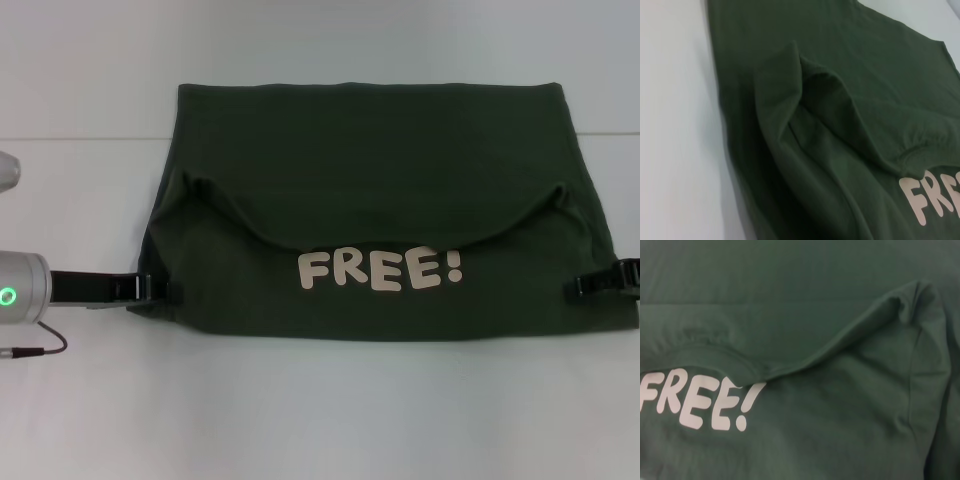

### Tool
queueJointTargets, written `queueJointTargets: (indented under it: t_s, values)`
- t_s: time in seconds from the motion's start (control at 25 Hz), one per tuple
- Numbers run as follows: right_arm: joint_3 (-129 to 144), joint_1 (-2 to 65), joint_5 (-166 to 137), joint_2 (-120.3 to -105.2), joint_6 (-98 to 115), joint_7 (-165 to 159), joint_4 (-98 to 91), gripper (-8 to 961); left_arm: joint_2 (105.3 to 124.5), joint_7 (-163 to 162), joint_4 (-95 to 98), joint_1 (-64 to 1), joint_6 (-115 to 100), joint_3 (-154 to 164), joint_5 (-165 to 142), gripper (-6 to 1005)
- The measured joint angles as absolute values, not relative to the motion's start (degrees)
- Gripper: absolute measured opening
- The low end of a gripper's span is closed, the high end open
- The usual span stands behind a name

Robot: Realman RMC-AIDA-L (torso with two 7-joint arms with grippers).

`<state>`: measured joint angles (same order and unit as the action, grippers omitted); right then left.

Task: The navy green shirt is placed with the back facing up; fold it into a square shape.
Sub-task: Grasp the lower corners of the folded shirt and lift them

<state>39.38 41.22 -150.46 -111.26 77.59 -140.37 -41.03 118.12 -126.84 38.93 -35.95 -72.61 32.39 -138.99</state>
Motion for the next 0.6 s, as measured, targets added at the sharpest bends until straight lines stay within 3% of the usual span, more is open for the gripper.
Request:
queueJointTargets:
  t_s: [0.12, 0.2, 0.6]
  values:
    - [40.51, 41.02, -150.57, -111.27, 77.06, -140.31, -40.94, 905, 118.12, -127.13, 38.93, -35.95, -72.49, 31.9, -138.85, 34]
    - [40.56, 40.93, -150.48, -111.27, 77.01, -140.34, -40.93, 706, 118.12, -127.18, 38.93, -35.83, -72.31, 31.77, -138.71, 34]
    - [40.61, 41.06, -150.7, -111.35, 77.2, -140.48, -40.87, 234, 118.06, -127.36, 38.93, -35.68, -72.61, 31.68, -138.34, 34]
